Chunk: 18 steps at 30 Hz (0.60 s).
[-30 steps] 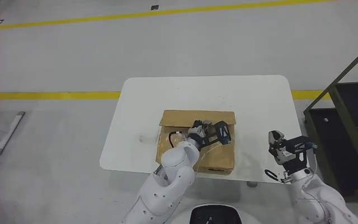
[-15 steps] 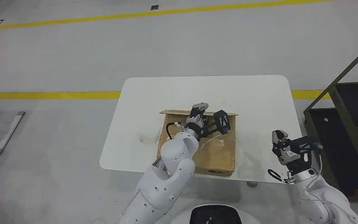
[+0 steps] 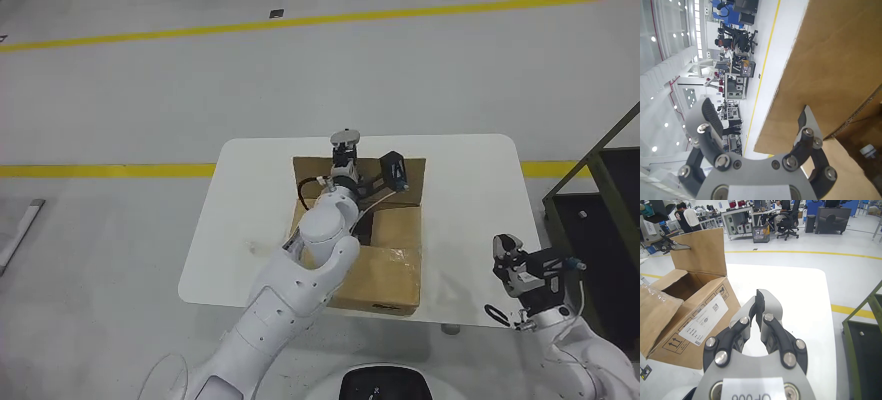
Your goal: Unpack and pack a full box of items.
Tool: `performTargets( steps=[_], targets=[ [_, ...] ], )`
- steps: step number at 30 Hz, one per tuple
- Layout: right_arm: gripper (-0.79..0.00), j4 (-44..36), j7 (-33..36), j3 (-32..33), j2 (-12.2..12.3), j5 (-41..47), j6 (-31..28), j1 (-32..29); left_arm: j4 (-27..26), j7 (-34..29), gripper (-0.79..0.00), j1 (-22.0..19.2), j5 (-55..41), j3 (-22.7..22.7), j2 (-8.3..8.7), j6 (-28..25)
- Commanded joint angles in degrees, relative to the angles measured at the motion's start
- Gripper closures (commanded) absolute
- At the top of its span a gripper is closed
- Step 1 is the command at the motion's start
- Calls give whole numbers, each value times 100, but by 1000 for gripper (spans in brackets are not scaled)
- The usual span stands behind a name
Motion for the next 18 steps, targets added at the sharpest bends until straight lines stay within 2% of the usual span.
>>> performTargets(
  steps=[1, 3, 8, 18],
  targets=[
    [0, 5, -14, 11, -2, 8, 2, -25, 276, -99, -785, -80, -89, 26, -64, 68],
    [0, 4, -13, 14, -5, 11, -3, -37, 481, -371, -785, -101, -366, 8, -148, 185],
    [0, -4, -12, 17, -11, 3, 12, -49, 835, -496, -785, -228, -529, 90, -288, 218],
    [0, 37, -34, 30, -20, -15, -33, -89, 1219, -419, -785, -305, -356, 79, -385, 87]
  ],
)
